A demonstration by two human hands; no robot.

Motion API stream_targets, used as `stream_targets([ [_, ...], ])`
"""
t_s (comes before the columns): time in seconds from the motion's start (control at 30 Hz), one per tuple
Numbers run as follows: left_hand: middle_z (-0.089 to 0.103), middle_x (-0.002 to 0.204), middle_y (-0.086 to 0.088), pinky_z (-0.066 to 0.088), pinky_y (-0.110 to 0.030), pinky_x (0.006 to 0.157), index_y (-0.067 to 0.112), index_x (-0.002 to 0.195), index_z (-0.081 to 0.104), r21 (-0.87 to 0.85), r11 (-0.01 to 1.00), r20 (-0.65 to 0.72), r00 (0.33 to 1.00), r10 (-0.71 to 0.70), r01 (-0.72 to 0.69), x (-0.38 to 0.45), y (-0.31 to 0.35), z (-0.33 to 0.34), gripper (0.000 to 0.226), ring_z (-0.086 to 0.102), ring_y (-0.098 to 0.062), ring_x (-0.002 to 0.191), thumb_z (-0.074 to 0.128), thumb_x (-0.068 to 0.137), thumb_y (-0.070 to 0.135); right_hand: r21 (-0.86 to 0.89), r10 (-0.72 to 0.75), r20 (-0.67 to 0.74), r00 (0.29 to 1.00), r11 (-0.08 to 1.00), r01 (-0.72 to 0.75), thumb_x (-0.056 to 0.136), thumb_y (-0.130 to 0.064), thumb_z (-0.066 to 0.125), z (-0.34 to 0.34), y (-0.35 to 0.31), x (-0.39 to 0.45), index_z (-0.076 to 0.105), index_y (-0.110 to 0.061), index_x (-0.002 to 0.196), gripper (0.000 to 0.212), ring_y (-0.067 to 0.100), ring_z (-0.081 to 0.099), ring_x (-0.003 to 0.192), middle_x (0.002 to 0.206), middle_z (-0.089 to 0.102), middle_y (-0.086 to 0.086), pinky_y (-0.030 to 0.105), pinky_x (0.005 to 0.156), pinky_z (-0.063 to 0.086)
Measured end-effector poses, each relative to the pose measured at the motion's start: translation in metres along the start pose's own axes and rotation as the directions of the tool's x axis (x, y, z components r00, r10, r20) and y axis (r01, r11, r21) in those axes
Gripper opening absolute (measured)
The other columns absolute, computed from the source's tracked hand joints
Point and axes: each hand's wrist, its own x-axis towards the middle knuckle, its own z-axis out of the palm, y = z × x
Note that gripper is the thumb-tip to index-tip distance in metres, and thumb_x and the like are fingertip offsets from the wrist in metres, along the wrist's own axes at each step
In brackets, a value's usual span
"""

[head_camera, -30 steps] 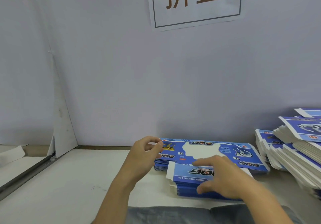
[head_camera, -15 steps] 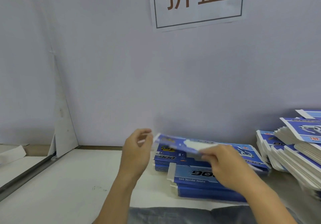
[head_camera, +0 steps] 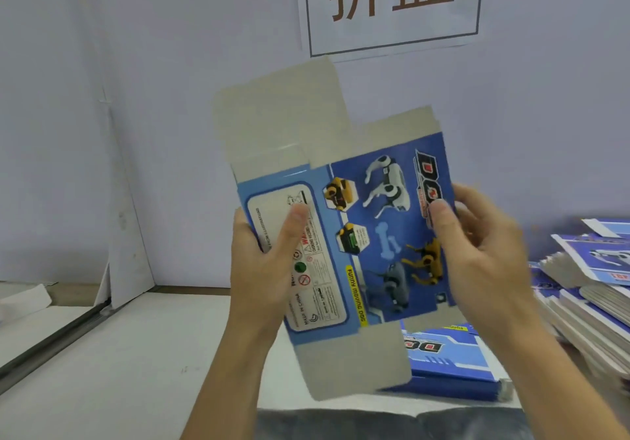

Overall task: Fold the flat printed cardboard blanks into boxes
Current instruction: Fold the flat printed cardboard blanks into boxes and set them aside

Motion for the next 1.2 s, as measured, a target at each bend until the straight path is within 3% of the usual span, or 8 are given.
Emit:
stream_targets([
  [0.3, 0.071, 0.092, 0.021, 0.057, -0.018, 0.057, 0.029, 0.121, 0.040, 0.086, 0.994, 0.076, 0.995, 0.065, -0.071, -0.006, 0.007, 0.015, 0.073, 0.075, -0.009, 0.078, 0.076, 0.063, 0.057, -0.062, 0.095, 0.141, 0.985, 0.994, -0.087, 0.084, -0.051, 0.059, 0.014, 0.010, -0.008, 0.042, -0.036, 0.136, 0.057, 0.011, 0.067, 0.109, 0.126, 0.065, -0.009, 0.036, 0.087, 0.057],
  [0.4, 0.070, 0.093, 0.021, 0.056, -0.015, 0.058, 0.033, 0.129, 0.032, 0.109, 0.994, 0.155, 0.988, -0.004, -0.013, -0.010, 0.007, 0.018, 0.087, 0.075, -0.006, 0.080, 0.070, 0.059, 0.068, 0.042, 0.114, 0.206, 0.972, 0.991, -0.126, 0.084, -0.051, 0.057, 0.019, 0.011, -0.012, 0.043, -0.036, 0.137, 0.057, 0.013, 0.070, 0.107, 0.125, 0.066, -0.009, 0.036, 0.083, 0.060],
  [0.5, 0.065, 0.107, 0.006, 0.056, -0.016, 0.058, 0.040, 0.114, 0.029, 0.159, 0.984, 0.138, 0.986, -0.096, 0.074, -0.009, 0.007, 0.015, 0.073, 0.075, -0.008, 0.083, 0.064, 0.061, 0.076, 0.094, 0.144, 0.221, 0.964, 0.981, -0.169, 0.083, -0.049, 0.063, 0.017, 0.012, -0.011, 0.049, -0.035, 0.131, 0.052, 0.013, 0.074, 0.096, 0.113, 0.071, -0.012, 0.029, 0.071, 0.061],
  [0.63, 0.047, 0.114, 0.005, 0.056, -0.026, 0.071, 0.039, 0.104, 0.039, 0.336, 0.936, 0.015, 0.993, -0.120, 0.107, -0.006, 0.006, 0.016, 0.066, 0.067, -0.015, 0.103, 0.057, 0.060, 0.085, -0.007, 0.118, 0.058, 0.991, 0.993, -0.118, 0.075, -0.049, 0.072, 0.012, 0.014, -0.006, 0.051, -0.033, 0.125, 0.056, 0.007, 0.074, 0.089, 0.105, 0.071, -0.018, 0.021, 0.063, 0.059],
  [0.77, 0.053, 0.136, -0.001, 0.055, -0.048, 0.097, 0.033, 0.146, 0.028, 0.307, 0.941, 0.012, 0.988, -0.152, 0.141, -0.005, 0.009, 0.023, 0.123, 0.060, -0.026, 0.123, 0.071, 0.044, 0.086, -0.030, 0.076, 0.125, 0.989, 0.997, -0.072, 0.078, -0.047, 0.065, 0.017, 0.014, -0.006, 0.051, -0.035, 0.131, 0.057, 0.003, 0.073, 0.091, 0.109, 0.071, -0.015, 0.017, 0.063, 0.058],
  [0.97, 0.076, 0.109, -0.004, 0.062, -0.034, 0.069, 0.025, 0.116, 0.067, 0.016, 0.992, 0.263, 0.957, -0.125, 0.125, -0.012, 0.010, 0.020, 0.033, 0.076, -0.028, 0.094, 0.075, 0.086, 0.036, -0.032, 0.136, 0.262, 0.956, 0.991, -0.132, 0.088, -0.053, 0.054, 0.018, 0.016, -0.008, 0.057, -0.046, 0.124, 0.037, 0.005, 0.070, 0.102, 0.111, 0.072, -0.021, 0.023, 0.074, 0.060],
  [1.1, 0.075, 0.115, 0.003, 0.059, -0.038, 0.085, 0.040, 0.109, 0.072, -0.003, 0.987, 0.401, 0.904, -0.147, 0.162, -0.018, 0.009, 0.020, 0.031, 0.072, -0.023, 0.107, 0.072, 0.078, 0.043, 0.012, 0.153, 0.129, 0.980, 0.988, -0.155, 0.078, -0.064, 0.067, -0.004, 0.013, -0.003, 0.041, -0.058, 0.134, 0.062, 0.016, 0.056, 0.127, 0.138, 0.056, -0.014, 0.050, 0.100, 0.051],
  [1.2, 0.072, 0.121, 0.009, 0.057, -0.034, 0.089, 0.040, 0.122, 0.067, -0.020, 0.976, 0.416, 0.890, -0.187, 0.215, -0.019, 0.008, 0.019, 0.053, 0.068, -0.018, 0.116, 0.076, 0.070, 0.044, 0.064, 0.069, 0.157, 0.985, 0.995, -0.080, 0.078, -0.057, 0.060, -0.010, 0.009, -0.003, 0.033, -0.066, 0.137, 0.065, 0.017, 0.045, 0.140, 0.147, 0.049, -0.018, 0.052, 0.110, 0.040],
])
